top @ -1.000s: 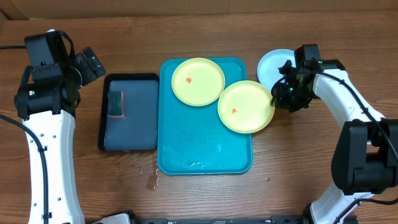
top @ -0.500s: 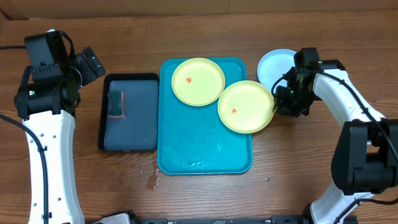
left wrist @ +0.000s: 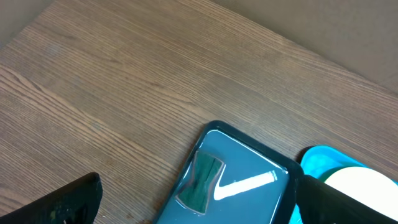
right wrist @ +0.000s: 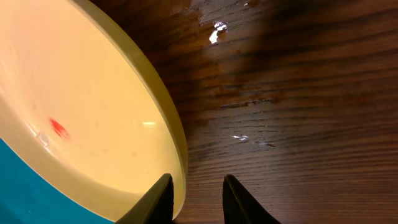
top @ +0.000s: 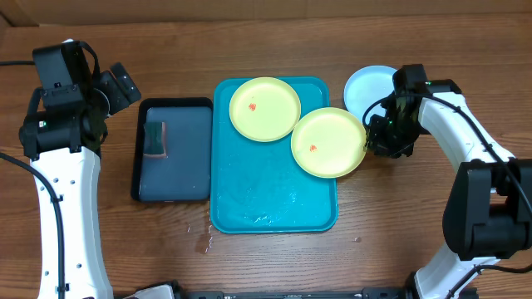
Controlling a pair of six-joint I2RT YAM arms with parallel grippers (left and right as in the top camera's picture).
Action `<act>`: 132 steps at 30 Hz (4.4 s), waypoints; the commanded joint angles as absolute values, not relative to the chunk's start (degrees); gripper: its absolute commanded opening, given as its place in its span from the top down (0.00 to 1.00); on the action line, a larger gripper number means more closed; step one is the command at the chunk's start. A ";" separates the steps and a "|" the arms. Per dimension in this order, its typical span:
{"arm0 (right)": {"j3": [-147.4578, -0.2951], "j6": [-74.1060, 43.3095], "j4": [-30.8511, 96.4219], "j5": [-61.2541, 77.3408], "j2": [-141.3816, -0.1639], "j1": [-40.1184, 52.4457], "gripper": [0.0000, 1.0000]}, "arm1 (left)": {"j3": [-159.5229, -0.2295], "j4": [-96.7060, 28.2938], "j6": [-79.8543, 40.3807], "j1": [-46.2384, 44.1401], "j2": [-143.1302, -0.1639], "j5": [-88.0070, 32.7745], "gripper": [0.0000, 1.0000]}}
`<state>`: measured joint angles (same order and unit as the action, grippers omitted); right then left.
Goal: Clean dirty plates on tray and stack at the side
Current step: 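Close the right gripper on the yellow plate's rim, then drag the yellow plate left to the teal tray's center with the right gripper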
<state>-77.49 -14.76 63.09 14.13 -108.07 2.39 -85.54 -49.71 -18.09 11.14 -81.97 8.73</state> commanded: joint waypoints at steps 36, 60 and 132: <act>-77.19 -20.93 63.79 11.29 -107.59 5.56 0.72 | -86.52 -49.47 -18.90 11.22 -82.13 8.25 0.00; -72.73 -21.50 59.66 11.22 -107.59 5.56 0.80 | -86.52 -49.47 -18.90 11.22 -82.13 8.25 0.00; -72.25 -29.50 48.90 4.01 -107.39 31.40 0.68 | -86.52 -49.47 -18.90 11.22 -82.13 8.25 0.00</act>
<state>-72.49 -30.94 48.60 4.64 -108.07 30.96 -85.54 -49.71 -18.09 11.14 -81.97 8.73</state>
